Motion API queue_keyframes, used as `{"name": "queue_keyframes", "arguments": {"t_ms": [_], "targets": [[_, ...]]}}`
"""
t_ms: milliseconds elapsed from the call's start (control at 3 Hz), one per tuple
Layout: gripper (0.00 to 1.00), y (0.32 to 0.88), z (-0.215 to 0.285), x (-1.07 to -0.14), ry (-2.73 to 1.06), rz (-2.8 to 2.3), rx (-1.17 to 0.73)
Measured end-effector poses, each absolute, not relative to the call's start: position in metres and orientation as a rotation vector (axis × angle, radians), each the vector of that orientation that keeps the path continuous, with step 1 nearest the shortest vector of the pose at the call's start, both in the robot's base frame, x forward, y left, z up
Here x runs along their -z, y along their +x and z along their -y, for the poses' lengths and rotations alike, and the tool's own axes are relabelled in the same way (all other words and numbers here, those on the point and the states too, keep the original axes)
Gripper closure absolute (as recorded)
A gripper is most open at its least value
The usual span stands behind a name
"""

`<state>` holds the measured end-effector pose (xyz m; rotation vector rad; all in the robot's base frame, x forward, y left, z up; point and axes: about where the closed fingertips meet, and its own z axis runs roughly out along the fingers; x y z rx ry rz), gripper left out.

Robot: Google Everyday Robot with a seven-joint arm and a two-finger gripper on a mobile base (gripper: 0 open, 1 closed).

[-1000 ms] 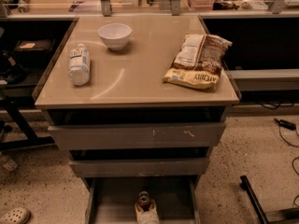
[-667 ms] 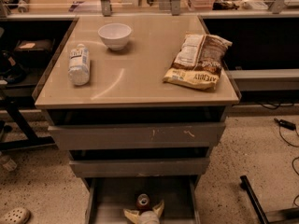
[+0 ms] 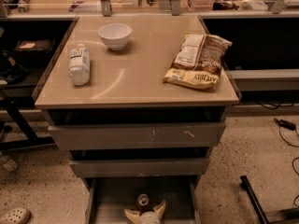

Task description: Place coke can into bottom drawer

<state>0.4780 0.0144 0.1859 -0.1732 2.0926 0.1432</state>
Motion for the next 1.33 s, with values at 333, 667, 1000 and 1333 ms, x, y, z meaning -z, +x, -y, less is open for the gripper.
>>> {"name": "queue_keyframes", "arguments": {"t_ms": [333,667,1000,1333], "targets": [[0.00,0.465,0.007,-0.240,-0.171,-2.069,-0.024],[0.00,0.440,0.019,-0.303,-0.184,-2.025,0.087],[0.00,0.414,0.022,-0.355,-0.223,-1.982,0.201],[0.00,0.401,0.033,-0.355,-0.219,-1.998,0.272]]}}
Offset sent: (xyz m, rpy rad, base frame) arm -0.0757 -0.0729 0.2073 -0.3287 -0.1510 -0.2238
